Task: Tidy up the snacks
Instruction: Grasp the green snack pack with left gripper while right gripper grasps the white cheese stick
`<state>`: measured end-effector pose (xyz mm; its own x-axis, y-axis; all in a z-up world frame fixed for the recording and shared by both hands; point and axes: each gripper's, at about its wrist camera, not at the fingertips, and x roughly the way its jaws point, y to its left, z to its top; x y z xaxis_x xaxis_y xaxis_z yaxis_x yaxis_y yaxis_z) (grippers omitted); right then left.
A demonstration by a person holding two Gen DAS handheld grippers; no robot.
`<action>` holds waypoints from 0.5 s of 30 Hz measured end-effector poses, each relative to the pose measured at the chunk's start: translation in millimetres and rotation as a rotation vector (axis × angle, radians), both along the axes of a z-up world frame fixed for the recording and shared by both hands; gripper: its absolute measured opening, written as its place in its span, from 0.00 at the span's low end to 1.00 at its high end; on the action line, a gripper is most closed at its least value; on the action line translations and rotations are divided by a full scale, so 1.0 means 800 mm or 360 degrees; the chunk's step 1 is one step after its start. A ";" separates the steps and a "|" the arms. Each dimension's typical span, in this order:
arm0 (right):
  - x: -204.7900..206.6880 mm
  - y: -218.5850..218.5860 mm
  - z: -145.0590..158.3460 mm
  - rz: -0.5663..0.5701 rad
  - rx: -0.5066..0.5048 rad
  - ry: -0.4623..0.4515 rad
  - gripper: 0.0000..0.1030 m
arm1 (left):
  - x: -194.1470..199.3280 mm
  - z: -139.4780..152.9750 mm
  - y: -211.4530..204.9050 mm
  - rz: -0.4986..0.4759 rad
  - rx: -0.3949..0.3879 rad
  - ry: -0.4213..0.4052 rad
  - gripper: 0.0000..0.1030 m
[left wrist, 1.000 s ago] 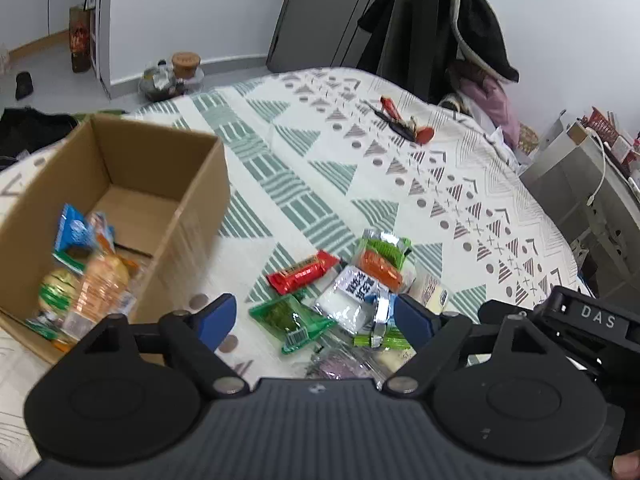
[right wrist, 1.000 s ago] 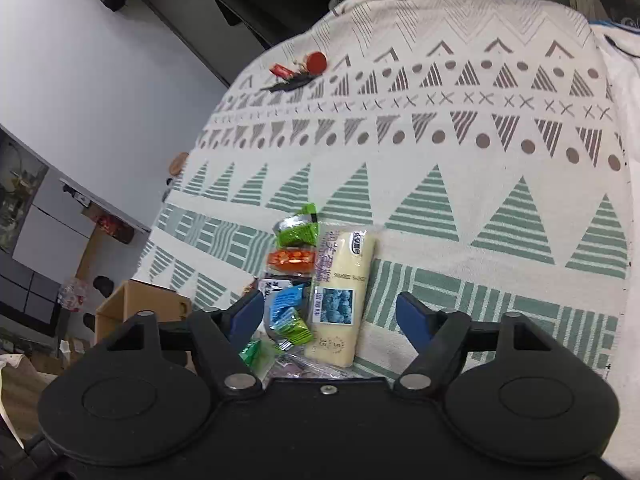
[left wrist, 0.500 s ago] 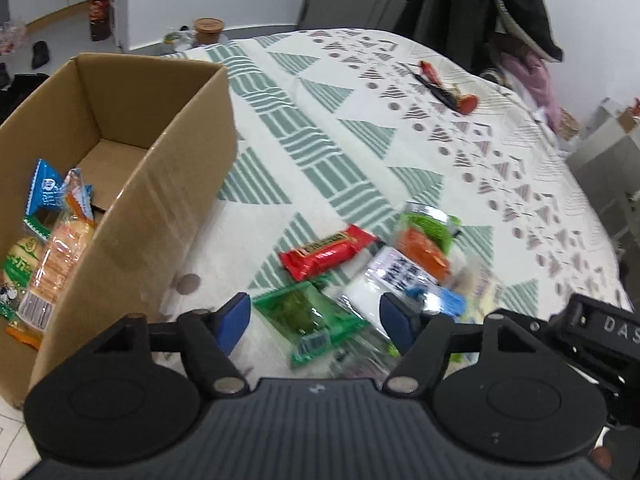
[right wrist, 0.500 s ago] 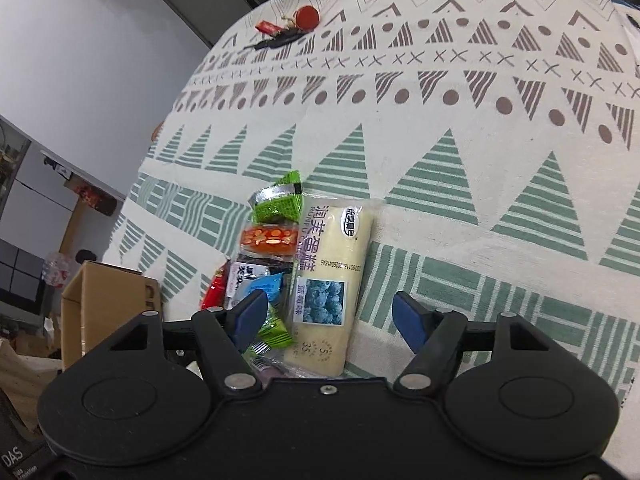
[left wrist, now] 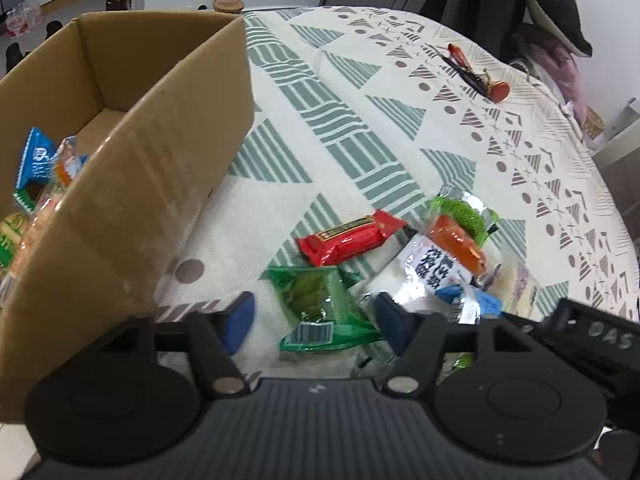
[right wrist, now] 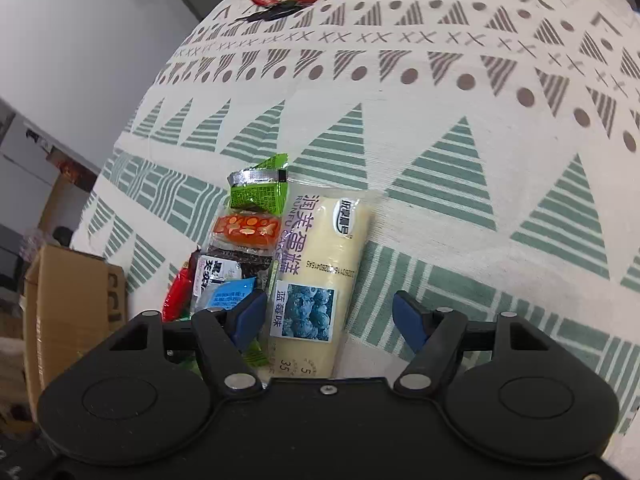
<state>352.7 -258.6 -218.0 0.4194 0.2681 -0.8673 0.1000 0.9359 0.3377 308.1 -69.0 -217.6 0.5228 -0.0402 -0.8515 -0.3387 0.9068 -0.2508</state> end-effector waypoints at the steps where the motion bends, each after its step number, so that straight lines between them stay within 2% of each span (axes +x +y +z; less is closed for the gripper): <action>1: 0.000 0.002 0.000 0.0010 -0.0020 -0.0008 0.60 | 0.000 0.001 0.000 -0.0008 -0.0009 -0.0004 0.43; 2: -0.001 0.002 0.001 0.0024 -0.0016 -0.0017 0.54 | 0.001 0.002 -0.001 -0.0018 -0.0016 -0.0004 0.36; 3: -0.001 0.001 0.001 0.0033 0.0007 -0.0009 0.40 | 0.001 0.004 -0.002 -0.0032 -0.0004 0.0001 0.33; 4: -0.001 -0.002 0.000 0.0028 0.0040 0.0012 0.35 | 0.001 0.007 -0.005 -0.0050 0.0021 0.0011 0.29; 10: -0.014 -0.015 0.008 -0.0021 0.0077 0.0032 0.31 | -0.016 0.027 -0.011 -0.0101 0.0015 -0.0040 0.27; 15: -0.026 -0.022 0.026 -0.0048 0.0117 -0.0031 0.30 | -0.032 0.046 -0.013 -0.0111 -0.0004 -0.0091 0.27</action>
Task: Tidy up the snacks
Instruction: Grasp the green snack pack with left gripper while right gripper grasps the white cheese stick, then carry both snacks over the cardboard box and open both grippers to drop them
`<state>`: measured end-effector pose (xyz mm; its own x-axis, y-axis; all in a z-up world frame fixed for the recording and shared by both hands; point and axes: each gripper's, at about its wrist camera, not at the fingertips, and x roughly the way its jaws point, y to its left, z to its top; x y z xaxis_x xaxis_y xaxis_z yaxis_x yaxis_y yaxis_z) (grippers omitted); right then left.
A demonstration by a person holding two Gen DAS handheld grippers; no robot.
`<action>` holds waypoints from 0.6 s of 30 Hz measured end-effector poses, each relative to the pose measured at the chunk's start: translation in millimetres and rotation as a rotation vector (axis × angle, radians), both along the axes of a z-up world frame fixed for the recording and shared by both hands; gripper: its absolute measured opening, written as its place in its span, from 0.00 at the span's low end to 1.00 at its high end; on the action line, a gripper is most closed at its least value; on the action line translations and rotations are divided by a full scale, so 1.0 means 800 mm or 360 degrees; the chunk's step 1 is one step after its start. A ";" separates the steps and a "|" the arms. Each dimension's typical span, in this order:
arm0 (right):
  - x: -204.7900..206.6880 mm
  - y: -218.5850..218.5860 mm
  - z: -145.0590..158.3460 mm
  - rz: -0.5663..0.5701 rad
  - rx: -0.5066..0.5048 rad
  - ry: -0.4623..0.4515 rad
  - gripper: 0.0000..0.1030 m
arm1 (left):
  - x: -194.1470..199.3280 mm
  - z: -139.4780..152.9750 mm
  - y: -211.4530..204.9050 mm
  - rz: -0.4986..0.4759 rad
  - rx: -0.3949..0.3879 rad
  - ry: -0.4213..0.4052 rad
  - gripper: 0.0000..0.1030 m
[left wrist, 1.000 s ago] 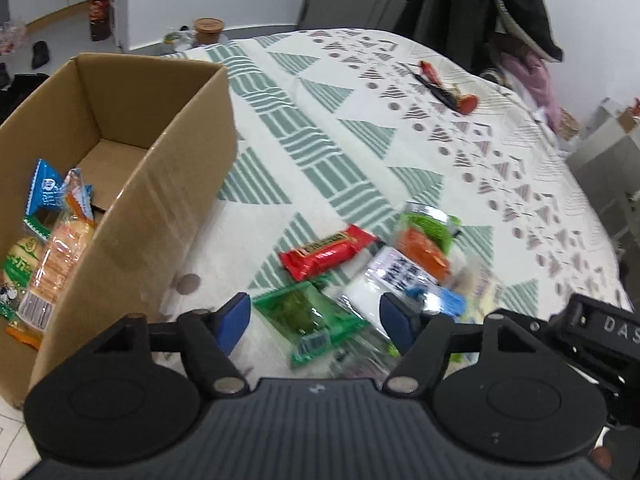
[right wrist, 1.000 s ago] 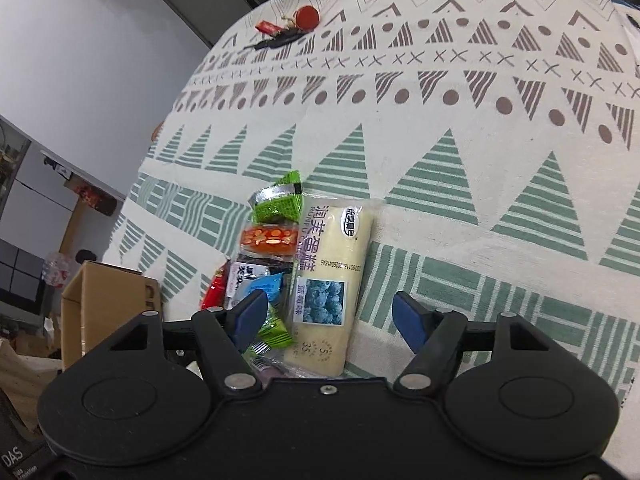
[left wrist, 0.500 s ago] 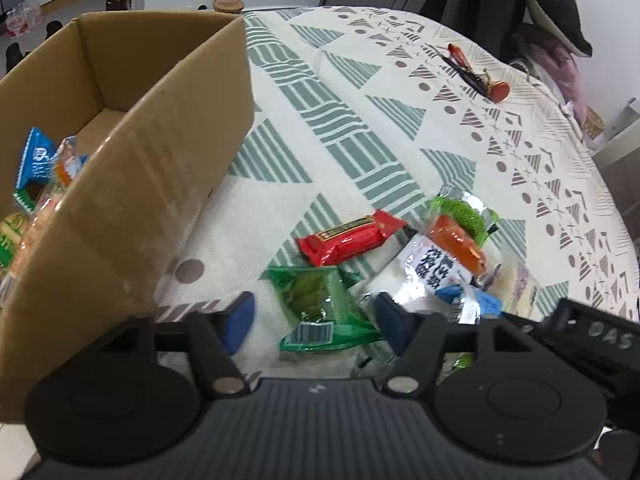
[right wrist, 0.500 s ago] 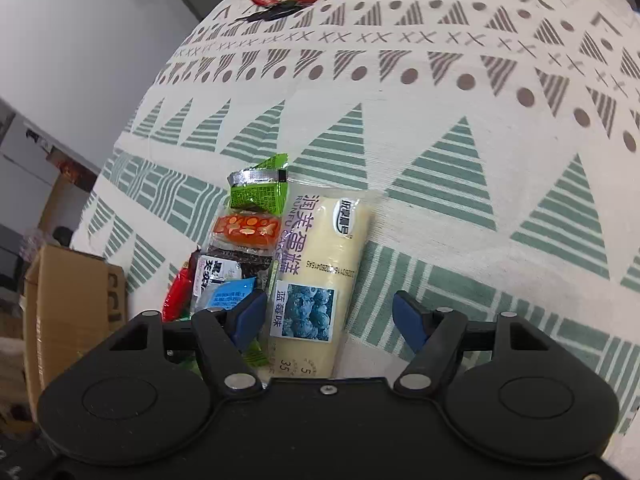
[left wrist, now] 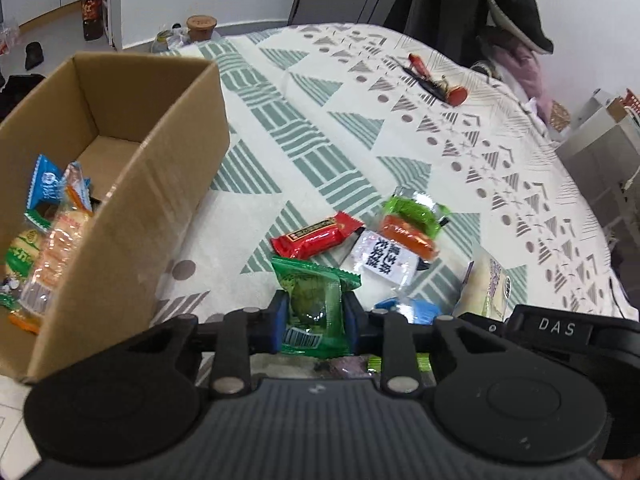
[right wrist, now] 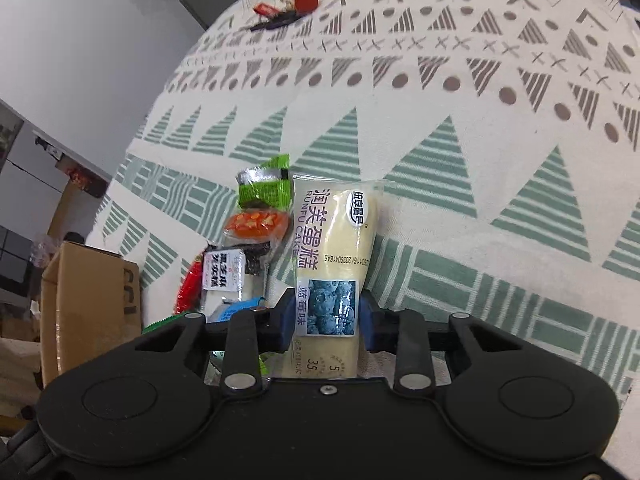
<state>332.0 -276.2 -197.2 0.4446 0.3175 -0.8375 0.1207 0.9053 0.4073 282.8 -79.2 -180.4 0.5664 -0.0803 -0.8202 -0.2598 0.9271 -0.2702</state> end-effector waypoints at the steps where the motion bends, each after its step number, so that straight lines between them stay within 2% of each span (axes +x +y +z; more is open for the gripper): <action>1: -0.002 -0.001 0.003 -0.0002 0.0017 -0.0014 0.30 | -0.003 0.005 0.001 -0.0003 -0.0002 -0.0015 0.27; 9: -0.016 0.008 0.032 0.0066 0.0142 -0.0142 0.30 | -0.028 0.048 0.012 -0.0019 0.0021 -0.0122 0.27; 18: -0.028 0.038 0.056 0.0164 0.0207 -0.0214 0.30 | -0.058 0.092 0.048 0.0047 0.0028 -0.0205 0.27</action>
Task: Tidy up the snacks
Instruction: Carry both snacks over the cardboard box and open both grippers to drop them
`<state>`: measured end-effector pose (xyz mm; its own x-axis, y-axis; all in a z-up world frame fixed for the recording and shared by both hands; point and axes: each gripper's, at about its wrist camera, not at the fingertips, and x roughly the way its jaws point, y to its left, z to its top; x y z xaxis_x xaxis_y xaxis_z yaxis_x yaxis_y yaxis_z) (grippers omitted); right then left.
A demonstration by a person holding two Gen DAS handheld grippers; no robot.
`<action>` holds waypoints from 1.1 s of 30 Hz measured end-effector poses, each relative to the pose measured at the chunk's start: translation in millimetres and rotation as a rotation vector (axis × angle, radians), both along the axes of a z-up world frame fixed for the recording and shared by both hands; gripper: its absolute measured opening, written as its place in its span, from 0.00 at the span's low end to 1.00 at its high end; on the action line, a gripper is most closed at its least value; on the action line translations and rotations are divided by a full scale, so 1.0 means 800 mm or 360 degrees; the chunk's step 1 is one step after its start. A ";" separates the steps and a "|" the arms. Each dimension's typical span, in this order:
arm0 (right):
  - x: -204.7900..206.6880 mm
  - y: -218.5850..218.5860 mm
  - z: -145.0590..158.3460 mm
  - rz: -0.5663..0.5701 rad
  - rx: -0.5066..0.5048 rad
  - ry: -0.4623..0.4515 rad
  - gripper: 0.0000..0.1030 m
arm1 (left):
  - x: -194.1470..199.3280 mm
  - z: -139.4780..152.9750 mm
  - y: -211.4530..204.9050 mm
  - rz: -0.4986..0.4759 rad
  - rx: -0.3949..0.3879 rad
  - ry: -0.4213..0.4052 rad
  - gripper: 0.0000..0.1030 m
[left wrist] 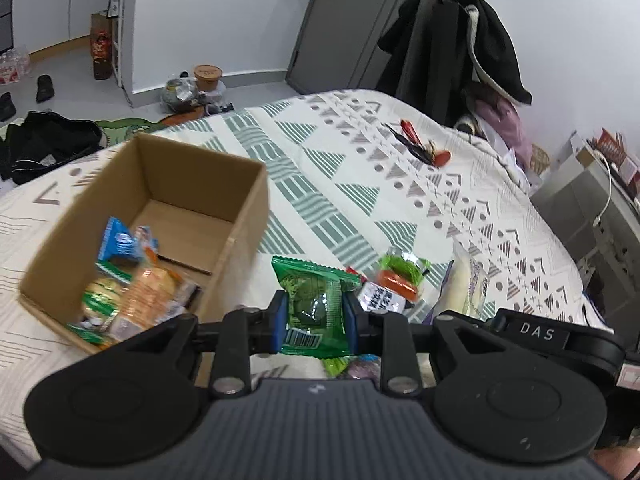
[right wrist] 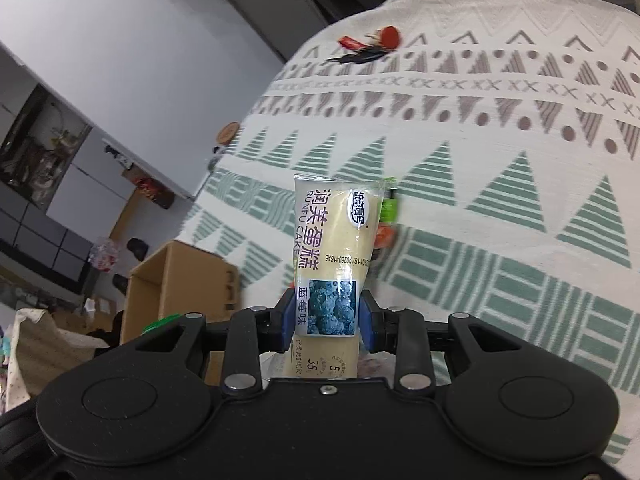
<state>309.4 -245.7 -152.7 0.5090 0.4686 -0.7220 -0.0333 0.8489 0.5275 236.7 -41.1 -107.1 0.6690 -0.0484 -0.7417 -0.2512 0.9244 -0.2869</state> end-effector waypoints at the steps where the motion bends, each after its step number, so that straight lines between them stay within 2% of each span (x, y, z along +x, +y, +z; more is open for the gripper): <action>1: 0.000 0.005 0.002 0.0008 -0.0003 0.0002 0.30 | -0.003 0.004 0.005 0.0005 -0.0001 -0.0002 0.27; 7: -0.015 0.038 0.021 0.0082 -0.0031 -0.0055 0.30 | -0.025 0.027 0.039 0.0023 0.0007 -0.0037 0.27; 19: -0.034 0.098 0.048 0.0174 -0.0028 -0.0135 0.30 | -0.058 0.048 0.116 0.0107 -0.0013 -0.0085 0.27; 33: -0.036 0.184 0.062 0.0321 -0.0072 -0.0203 0.30 | -0.056 0.037 0.192 0.0163 -0.0124 -0.0083 0.27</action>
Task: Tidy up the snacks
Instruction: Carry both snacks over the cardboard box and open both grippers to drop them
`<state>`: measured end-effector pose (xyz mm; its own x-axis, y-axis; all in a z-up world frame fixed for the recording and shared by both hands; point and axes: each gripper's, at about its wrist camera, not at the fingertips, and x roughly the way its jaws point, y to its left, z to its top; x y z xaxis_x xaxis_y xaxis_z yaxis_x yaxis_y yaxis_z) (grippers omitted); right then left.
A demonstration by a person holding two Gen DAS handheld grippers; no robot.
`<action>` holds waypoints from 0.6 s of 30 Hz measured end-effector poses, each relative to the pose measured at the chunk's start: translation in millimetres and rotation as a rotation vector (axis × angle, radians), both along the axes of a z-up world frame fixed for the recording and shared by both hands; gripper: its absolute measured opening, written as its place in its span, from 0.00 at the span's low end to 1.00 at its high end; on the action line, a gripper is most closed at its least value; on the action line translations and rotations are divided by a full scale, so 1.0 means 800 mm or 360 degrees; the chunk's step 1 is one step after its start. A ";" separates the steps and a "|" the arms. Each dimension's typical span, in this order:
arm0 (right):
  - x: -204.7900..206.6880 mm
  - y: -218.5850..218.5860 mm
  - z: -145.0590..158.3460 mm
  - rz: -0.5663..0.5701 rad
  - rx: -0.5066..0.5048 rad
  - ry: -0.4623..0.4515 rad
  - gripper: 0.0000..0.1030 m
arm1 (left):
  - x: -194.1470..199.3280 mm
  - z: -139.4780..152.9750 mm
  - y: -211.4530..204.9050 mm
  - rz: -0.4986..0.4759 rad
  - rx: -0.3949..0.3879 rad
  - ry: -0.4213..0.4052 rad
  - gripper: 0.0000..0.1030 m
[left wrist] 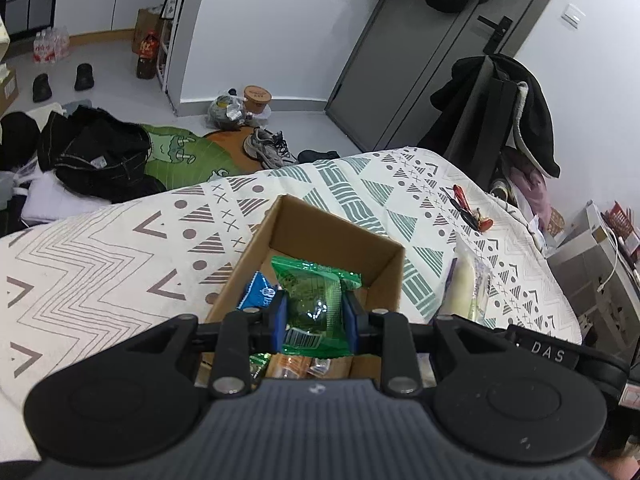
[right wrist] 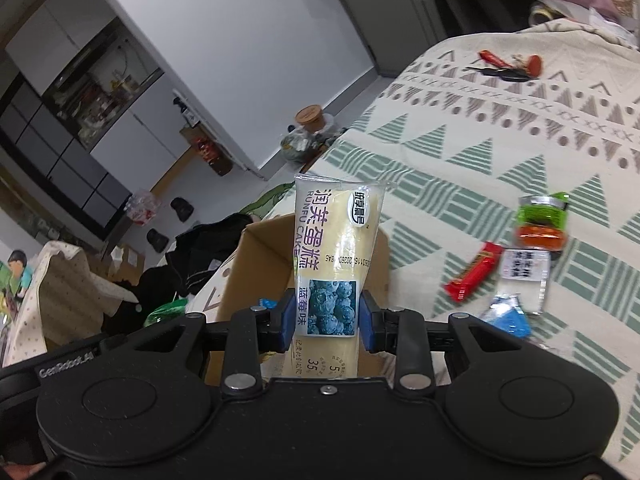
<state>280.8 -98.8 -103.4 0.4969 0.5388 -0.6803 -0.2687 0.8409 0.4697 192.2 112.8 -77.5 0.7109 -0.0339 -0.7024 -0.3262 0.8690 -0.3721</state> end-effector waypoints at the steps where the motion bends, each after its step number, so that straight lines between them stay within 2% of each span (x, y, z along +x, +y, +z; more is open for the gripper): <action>1: 0.000 0.006 0.000 0.0009 -0.0005 -0.0002 0.30 | 0.002 -0.002 0.005 0.0003 -0.0005 0.0003 0.27; 10: 0.014 0.059 -0.022 0.0053 -0.0036 0.0055 0.30 | 0.022 -0.020 0.037 -0.0007 -0.0060 0.0035 0.27; 15: 0.020 0.067 -0.029 0.0059 -0.0075 0.0097 0.31 | 0.035 -0.034 0.048 -0.0017 -0.0090 0.0061 0.27; 18: 0.018 0.063 -0.030 0.0048 -0.0102 0.0101 0.36 | 0.043 -0.043 0.050 -0.0032 -0.0103 0.0078 0.27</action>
